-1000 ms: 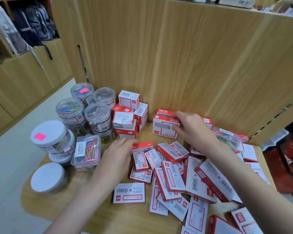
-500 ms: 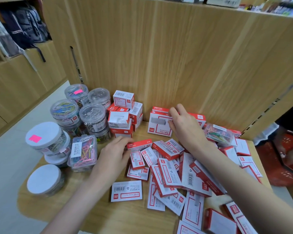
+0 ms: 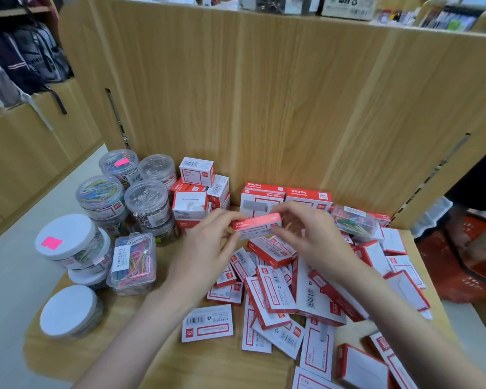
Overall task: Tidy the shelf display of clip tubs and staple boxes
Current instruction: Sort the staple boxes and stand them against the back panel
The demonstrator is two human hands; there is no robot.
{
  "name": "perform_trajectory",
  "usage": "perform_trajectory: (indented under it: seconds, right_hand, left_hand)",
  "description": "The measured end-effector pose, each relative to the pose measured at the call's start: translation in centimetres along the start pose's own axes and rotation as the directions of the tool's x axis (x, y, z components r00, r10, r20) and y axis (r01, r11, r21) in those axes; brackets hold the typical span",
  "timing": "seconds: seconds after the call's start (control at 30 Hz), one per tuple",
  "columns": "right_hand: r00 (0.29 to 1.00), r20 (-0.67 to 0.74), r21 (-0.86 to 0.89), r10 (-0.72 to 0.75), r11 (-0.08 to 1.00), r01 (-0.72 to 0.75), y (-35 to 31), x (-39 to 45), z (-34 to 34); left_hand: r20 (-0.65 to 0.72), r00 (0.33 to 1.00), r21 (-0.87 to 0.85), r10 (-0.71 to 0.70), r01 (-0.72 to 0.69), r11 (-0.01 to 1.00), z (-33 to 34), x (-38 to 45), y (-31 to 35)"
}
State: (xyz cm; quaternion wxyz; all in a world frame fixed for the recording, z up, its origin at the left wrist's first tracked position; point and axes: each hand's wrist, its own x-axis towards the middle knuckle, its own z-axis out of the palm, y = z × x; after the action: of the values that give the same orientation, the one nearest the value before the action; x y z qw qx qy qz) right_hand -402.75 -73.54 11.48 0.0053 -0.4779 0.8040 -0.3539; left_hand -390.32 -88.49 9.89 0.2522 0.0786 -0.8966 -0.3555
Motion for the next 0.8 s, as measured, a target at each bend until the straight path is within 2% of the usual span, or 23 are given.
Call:
perform_trajectory:
  seconds: [0.1, 0.17, 0.23, 0.4, 0.63, 0.8]
  right_hand:
    - [0.989, -0.137, -0.056, 0.058, 0.996, -0.067, 1.1, -0.5, -2.7]
    - [0.96, -0.246, -0.085, 0.137, 0.983, -0.162, 1.8, -0.8, -5.1]
    - [0.933, -0.297, -0.125, 0.205, 0.96, -0.251, 2.5, -1.4, -7.3]
    - [0.923, -0.251, -0.173, 0.291, 0.925, -0.339, 3.8, -3.9, -8.7]
    - [0.939, -0.258, -0.068, 0.226, 0.966, -0.251, 4.3, -7.1, -8.5]
    - [0.965, -0.231, -0.346, 0.124, 0.916, -0.201, 4.9, -7.8, -6.1]
  left_hand:
    - [0.034, 0.999, -0.023, -0.014, 0.015, 1.0, 0.7, 1.3, 0.6]
    - [0.077, 0.997, 0.02, -0.003, 0.002, 1.0, 1.3, 1.9, 0.6]
    - [0.133, 0.991, 0.057, 0.029, -0.037, 0.998, 1.9, 2.3, 0.7]
    - [0.283, 0.957, 0.048, 0.07, -0.087, 0.995, 3.9, 3.7, 1.5]
    - [0.439, 0.883, 0.01, 0.166, -0.19, 0.982, 5.9, 4.9, 2.5]
    - [0.448, 0.877, 0.013, 0.174, -0.201, 0.98, 6.1, 3.9, 2.2]
